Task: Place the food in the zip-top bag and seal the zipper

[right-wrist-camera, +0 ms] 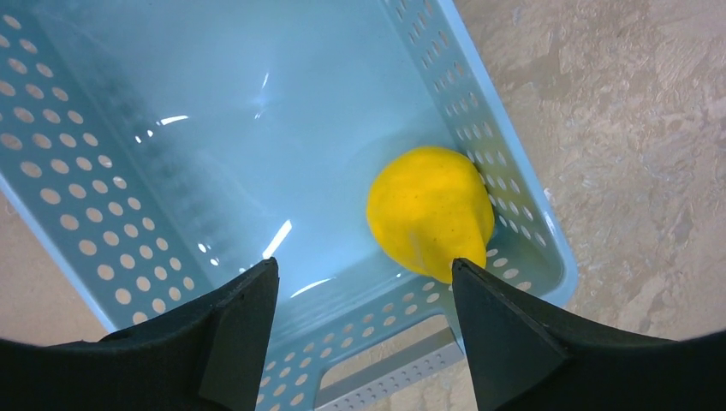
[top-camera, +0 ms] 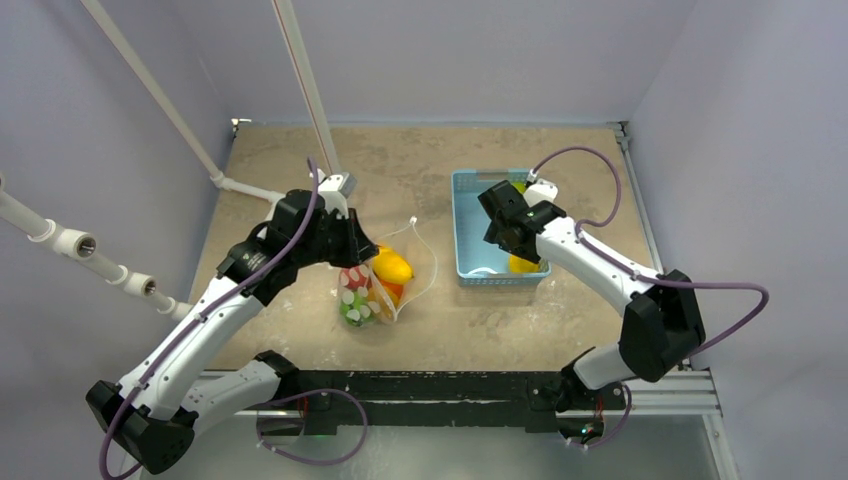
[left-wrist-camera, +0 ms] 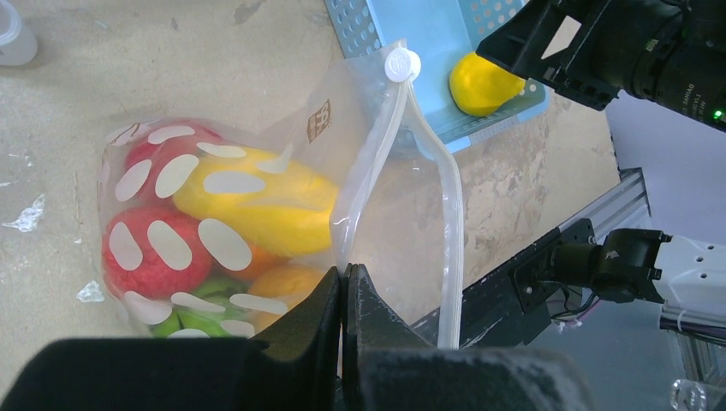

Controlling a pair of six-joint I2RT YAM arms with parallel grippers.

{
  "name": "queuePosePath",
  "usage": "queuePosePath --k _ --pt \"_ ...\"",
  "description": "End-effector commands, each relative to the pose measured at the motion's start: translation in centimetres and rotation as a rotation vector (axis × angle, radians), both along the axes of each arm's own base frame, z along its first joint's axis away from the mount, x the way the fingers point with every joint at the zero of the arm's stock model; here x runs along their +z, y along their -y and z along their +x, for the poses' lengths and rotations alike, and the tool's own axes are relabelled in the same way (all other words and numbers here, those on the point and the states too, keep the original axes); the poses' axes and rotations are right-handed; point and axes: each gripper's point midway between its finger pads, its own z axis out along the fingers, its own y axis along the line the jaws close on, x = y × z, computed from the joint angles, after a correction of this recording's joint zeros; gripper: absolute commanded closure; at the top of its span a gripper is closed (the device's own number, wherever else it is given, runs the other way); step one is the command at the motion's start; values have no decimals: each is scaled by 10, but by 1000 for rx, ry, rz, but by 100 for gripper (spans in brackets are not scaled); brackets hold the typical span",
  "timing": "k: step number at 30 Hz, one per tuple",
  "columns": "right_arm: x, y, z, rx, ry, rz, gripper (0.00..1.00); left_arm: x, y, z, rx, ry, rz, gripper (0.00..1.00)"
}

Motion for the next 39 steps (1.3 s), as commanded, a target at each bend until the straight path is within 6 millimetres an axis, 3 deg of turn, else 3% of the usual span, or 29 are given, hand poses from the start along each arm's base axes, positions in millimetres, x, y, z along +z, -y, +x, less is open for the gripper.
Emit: queuePosePath --k 1,19,29,39 --pt "-6 11 3 -58 5 -26 24 5 4 1 -38 39 -23 100" --pt "-2 30 12 -119 33 -71 28 -1 8 -4 -97 37 -8 100" --pt "-23 24 5 -94 -44 -64 29 -3 9 -10 -117 33 0 100" --pt "-60 22 -4 -94 -152 -91 30 -4 9 -13 -123 32 13 100"
